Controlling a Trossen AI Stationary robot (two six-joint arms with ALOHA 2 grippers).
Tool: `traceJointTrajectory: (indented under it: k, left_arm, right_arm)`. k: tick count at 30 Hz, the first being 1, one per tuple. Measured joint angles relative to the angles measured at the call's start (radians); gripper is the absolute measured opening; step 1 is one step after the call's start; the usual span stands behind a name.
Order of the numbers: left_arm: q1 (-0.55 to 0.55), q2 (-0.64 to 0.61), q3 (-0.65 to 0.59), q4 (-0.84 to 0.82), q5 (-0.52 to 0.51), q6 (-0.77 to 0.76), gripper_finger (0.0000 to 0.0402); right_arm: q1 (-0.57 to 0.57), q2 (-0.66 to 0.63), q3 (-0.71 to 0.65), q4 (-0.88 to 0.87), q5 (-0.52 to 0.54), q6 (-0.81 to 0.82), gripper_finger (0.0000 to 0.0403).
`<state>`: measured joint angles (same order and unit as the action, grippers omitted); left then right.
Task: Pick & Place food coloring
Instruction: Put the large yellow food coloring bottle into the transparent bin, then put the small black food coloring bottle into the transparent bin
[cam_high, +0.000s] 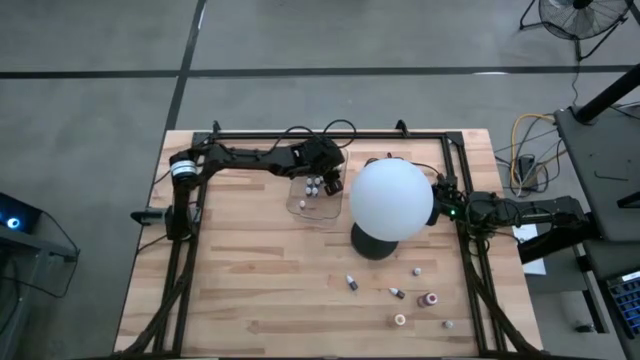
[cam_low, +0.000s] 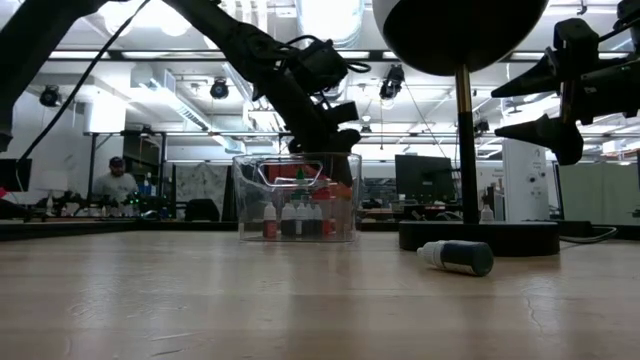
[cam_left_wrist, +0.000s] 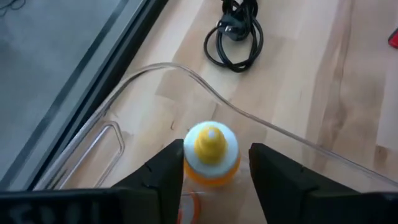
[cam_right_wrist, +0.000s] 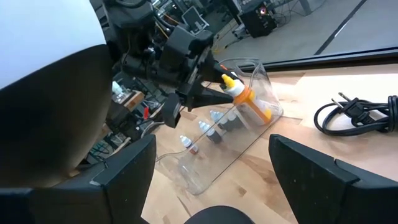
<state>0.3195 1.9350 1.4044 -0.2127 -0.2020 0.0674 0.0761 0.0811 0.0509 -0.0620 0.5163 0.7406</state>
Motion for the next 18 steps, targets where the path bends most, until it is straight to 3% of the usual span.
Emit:
traceJointTrajectory:
  k: [11, 18]
  left_arm:
    - [-0.014, -0.044, 0.078, -0.126, 0.0, -0.103, 0.0169]
    - [-0.024, -0.08, 0.144, -0.285, 0.0, -0.251, 0.017]
  right_arm:
    - [0.0, 0.0, 0.0, -0.001, 0.0, 0.0, 0.0302]
    - [0.0, 0.001, 0.0, -0.001, 0.0, 0.0, 0.0302]
